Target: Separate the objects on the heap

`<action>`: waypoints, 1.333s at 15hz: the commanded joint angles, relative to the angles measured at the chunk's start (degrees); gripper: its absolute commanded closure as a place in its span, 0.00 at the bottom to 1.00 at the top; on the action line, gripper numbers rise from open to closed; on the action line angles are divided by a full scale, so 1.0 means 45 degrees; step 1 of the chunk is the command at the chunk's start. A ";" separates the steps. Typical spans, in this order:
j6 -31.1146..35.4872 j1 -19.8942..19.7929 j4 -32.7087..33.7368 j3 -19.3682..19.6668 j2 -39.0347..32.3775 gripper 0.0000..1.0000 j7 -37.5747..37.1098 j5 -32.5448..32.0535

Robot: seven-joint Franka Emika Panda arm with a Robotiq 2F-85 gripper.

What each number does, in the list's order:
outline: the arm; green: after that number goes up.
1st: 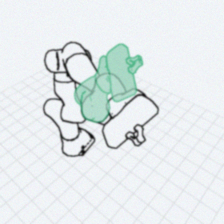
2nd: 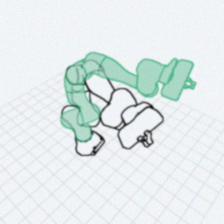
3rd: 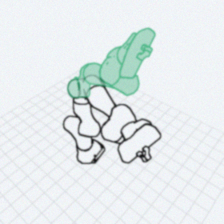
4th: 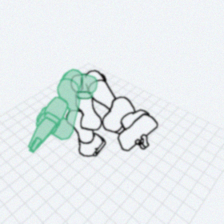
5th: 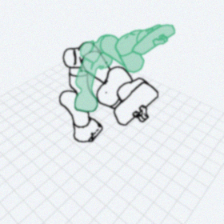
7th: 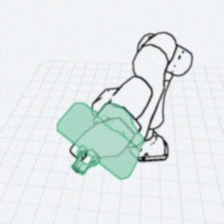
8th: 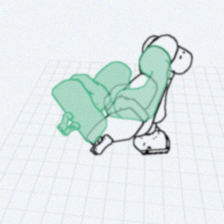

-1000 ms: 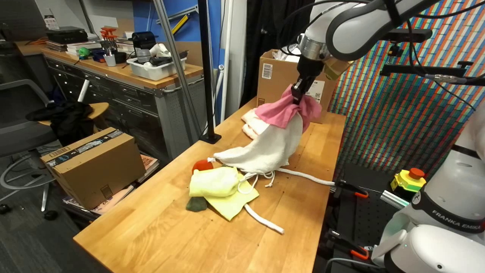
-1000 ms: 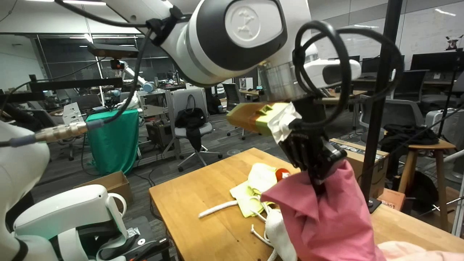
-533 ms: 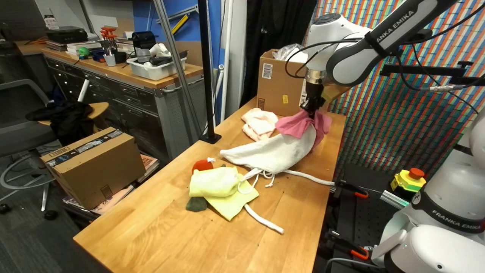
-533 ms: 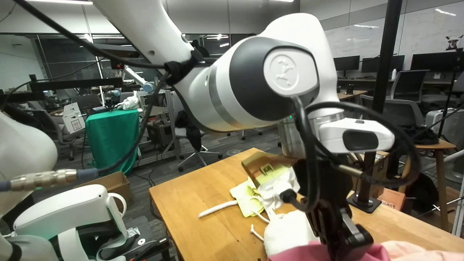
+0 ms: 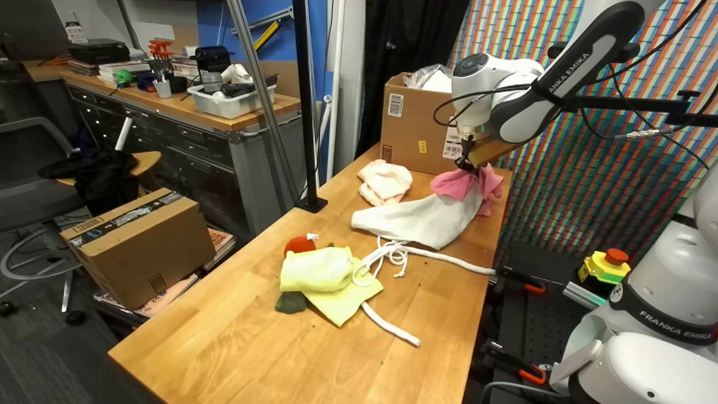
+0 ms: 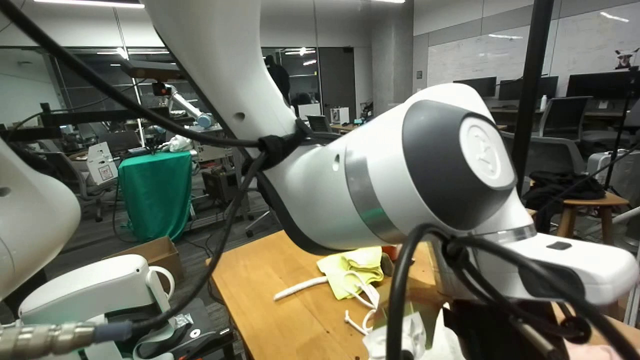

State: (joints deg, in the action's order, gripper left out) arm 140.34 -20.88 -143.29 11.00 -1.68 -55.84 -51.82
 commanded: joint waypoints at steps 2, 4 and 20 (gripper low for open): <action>-0.0701 0.0486 0.1212 0.0902 -0.1250 0.98 -0.3066 -0.1471; -0.0939 0.0638 0.1621 0.1143 -0.1698 0.98 -0.4354 -0.2224; -0.0204 0.2007 0.0836 0.0193 -0.1264 0.00 -0.3599 -0.2414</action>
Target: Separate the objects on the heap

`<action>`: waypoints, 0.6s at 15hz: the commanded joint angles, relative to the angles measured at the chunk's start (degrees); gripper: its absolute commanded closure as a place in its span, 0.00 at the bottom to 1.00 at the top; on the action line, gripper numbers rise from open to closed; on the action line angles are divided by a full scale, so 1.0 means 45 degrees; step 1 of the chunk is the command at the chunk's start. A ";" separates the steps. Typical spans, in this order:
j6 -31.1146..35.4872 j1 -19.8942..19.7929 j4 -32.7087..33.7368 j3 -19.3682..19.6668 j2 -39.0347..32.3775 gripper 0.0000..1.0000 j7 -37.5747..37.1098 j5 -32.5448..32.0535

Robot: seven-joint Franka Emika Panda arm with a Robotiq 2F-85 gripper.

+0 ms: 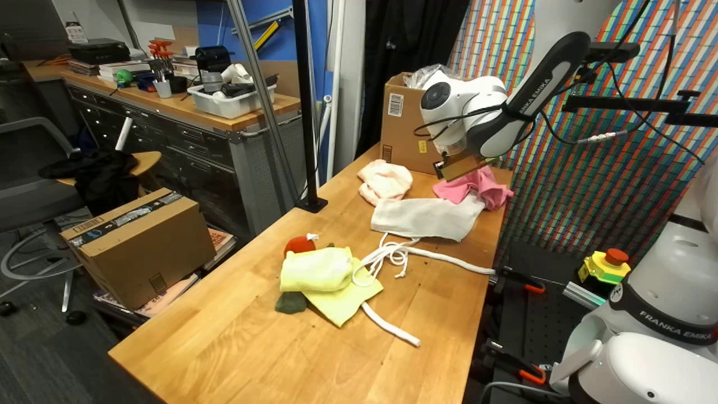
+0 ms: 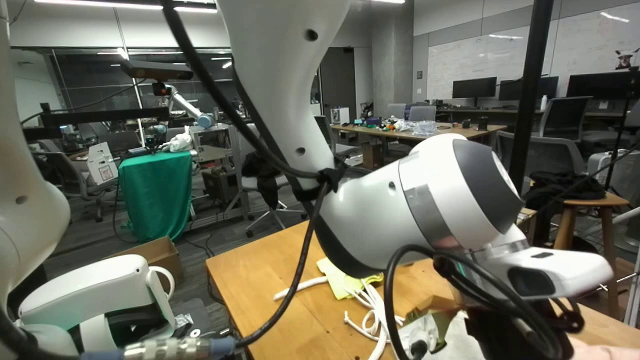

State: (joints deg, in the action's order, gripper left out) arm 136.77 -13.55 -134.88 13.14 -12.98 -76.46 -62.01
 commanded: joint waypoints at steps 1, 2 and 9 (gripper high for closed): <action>0.0759 0.0565 -0.1270 -0.0488 0.1427 0.00 0.1311 -0.0043; 0.0963 0.0692 -0.1525 -0.0661 0.1682 0.00 0.1784 0.0141; 0.3624 0.0779 -0.1970 -0.1372 0.1652 0.00 0.6461 0.2642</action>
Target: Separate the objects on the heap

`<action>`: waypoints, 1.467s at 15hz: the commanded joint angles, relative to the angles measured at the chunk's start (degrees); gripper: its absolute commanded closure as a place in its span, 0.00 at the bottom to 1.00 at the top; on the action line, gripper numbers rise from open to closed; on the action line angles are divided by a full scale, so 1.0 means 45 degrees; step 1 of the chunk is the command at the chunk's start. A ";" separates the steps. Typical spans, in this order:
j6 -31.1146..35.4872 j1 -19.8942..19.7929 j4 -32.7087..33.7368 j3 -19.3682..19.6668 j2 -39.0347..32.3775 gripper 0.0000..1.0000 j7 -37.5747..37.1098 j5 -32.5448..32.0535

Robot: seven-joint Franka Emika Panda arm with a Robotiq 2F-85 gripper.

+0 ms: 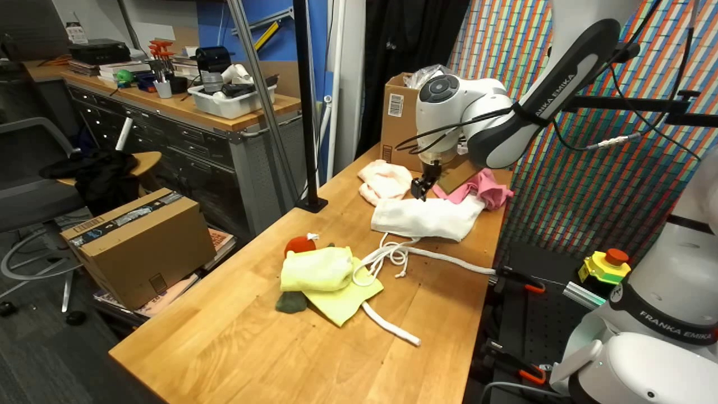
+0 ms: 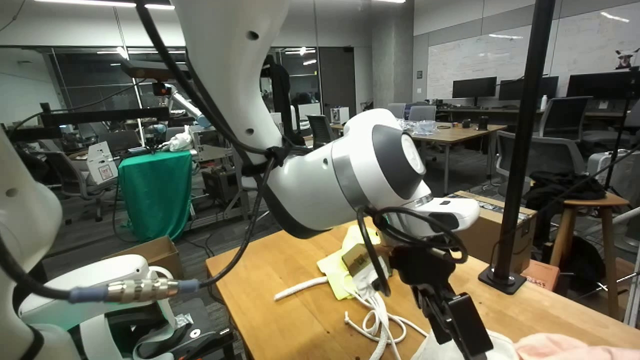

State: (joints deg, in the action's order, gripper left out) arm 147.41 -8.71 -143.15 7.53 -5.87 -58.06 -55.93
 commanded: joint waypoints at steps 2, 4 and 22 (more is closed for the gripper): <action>0.2248 -0.0316 0.0008 -0.0040 -0.0541 0.00 0.4252 0.2758; 0.2956 -0.1019 0.0110 -0.0793 -0.1270 0.00 0.6169 0.4507; -0.2329 -0.2895 0.4280 -0.1900 -0.3888 0.00 1.6528 1.4187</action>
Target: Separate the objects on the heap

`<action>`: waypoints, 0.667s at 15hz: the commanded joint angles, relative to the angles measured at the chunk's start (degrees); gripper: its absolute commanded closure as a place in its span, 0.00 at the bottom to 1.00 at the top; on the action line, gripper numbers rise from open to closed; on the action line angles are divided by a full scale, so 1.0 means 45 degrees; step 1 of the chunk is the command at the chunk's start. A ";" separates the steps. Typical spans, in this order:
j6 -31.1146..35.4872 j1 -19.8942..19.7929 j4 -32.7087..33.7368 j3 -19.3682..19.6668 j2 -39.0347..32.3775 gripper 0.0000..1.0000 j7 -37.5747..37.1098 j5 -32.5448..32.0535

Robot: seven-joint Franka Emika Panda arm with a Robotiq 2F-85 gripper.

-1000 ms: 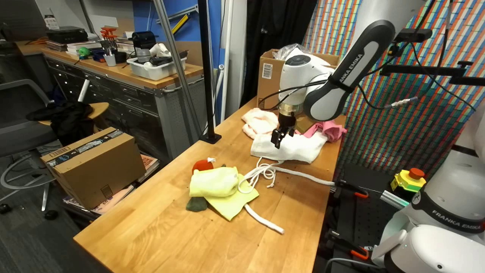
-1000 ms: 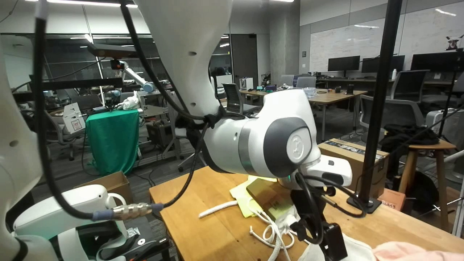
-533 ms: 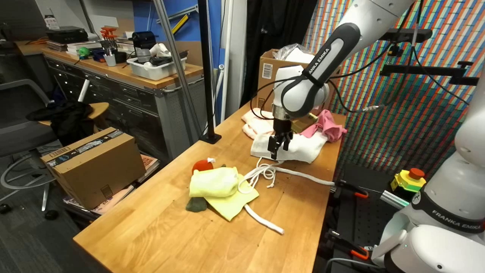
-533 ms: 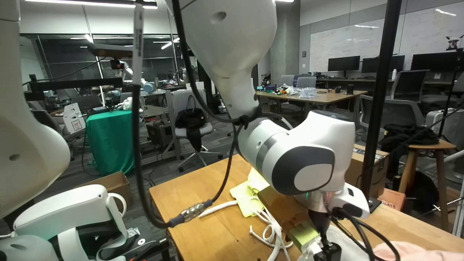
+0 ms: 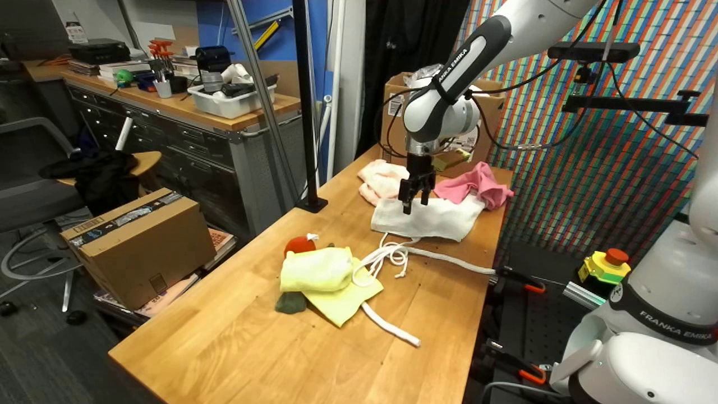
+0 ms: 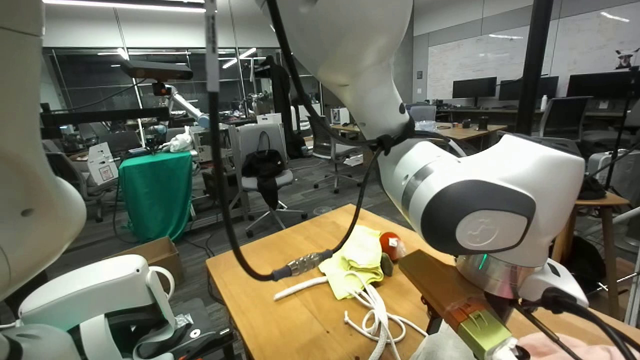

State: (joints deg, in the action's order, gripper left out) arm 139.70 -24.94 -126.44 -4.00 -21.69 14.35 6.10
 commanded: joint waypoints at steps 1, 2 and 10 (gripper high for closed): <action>-0.0721 0.0846 0.0624 0.0789 -0.0480 0.00 0.0482 0.0385; -0.0868 0.0952 0.0693 0.0877 -0.0575 0.00 0.0515 0.0391; -0.0789 0.1306 0.1087 0.1214 -0.1586 0.00 0.0565 0.0304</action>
State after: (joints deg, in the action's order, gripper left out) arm 136.71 -20.06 -123.89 0.19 -26.70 15.12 6.25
